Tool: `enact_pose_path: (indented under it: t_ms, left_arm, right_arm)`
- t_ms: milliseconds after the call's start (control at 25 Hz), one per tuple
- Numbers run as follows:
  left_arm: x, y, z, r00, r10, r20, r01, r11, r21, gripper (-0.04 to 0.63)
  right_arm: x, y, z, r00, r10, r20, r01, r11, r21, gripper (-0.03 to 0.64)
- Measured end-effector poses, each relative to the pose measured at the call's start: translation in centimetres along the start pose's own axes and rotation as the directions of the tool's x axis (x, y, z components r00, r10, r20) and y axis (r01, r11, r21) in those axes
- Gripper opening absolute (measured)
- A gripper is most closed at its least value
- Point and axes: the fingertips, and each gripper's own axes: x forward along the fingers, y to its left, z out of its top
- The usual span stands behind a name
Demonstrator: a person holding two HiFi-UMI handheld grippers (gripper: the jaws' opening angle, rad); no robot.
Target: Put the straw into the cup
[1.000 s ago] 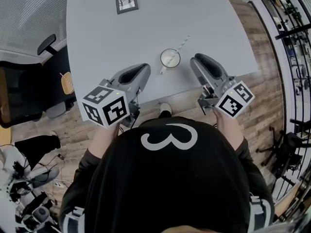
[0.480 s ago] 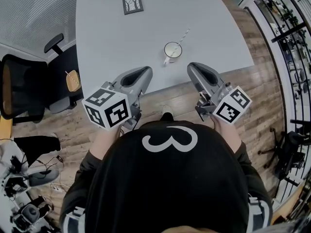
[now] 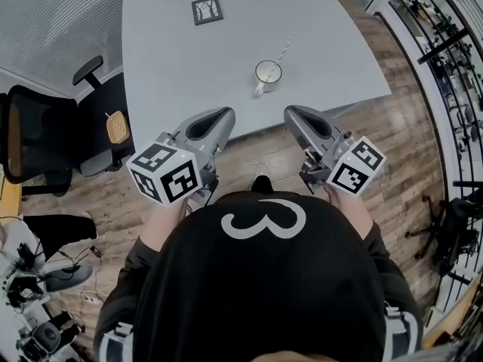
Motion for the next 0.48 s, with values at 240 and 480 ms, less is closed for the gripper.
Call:
enact_pose_path:
  t_ms: [240,480]
  left_arm:
    - [0.13,-0.33,-0.09,1.0,-0.012,-0.002,0.012,1.0,0.007,0.023]
    - [0.55,-0.57,0.3,1.0,-0.025,-0.006,0.025,0.999,0.021,0.023]
  right_arm:
    - [-0.38,-0.3,-0.2,1.0,-0.013,-0.001,0.013,1.0,0.006,0.015]
    - [0.0,-0.35,0.02,1.0,-0.005,-0.003,0.005,1.0,0.0,0.015]
